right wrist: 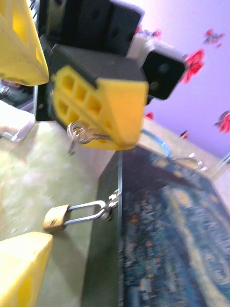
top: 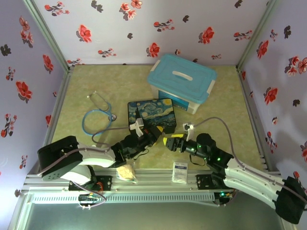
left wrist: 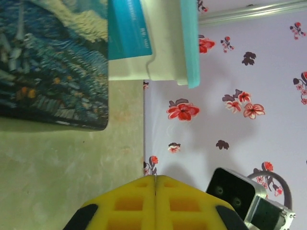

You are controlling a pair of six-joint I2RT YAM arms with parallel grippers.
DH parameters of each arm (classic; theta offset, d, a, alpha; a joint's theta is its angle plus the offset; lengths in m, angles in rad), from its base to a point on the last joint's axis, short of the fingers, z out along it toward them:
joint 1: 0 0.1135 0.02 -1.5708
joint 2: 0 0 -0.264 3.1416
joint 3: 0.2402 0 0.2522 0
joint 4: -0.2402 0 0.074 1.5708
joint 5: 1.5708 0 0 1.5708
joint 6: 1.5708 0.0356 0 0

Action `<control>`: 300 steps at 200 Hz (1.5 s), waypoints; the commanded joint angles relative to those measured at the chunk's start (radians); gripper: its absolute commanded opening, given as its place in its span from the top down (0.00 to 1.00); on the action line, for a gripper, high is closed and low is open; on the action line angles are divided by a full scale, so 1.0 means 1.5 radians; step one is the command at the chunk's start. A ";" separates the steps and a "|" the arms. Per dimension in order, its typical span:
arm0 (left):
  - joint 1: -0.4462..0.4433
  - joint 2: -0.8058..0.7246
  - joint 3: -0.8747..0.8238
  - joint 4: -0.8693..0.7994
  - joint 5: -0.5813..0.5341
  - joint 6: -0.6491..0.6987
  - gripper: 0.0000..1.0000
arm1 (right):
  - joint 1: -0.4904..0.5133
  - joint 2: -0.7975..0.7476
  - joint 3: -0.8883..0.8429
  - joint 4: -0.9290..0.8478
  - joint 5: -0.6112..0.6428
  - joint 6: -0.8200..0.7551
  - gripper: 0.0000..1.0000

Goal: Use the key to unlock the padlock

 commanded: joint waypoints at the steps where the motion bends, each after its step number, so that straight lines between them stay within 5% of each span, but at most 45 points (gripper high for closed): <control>1: 0.005 -0.010 0.016 0.046 -0.006 0.090 1.00 | -0.032 -0.013 -0.004 0.136 -0.082 0.042 0.17; 118: -0.017 -0.079 0.033 0.087 0.007 0.229 1.00 | -0.076 0.158 0.015 0.482 -0.234 0.164 0.37; 252: -0.021 -0.075 0.023 0.114 -0.012 0.213 1.00 | -0.076 0.158 -0.006 0.467 -0.198 0.140 1.00; 288: -0.020 -0.078 0.008 0.111 -0.025 0.211 1.00 | -0.076 0.120 -0.015 0.396 -0.196 0.116 1.00; 300: -0.019 -0.089 0.008 0.095 -0.024 0.225 0.78 | -0.076 0.099 -0.009 0.344 -0.204 0.097 1.00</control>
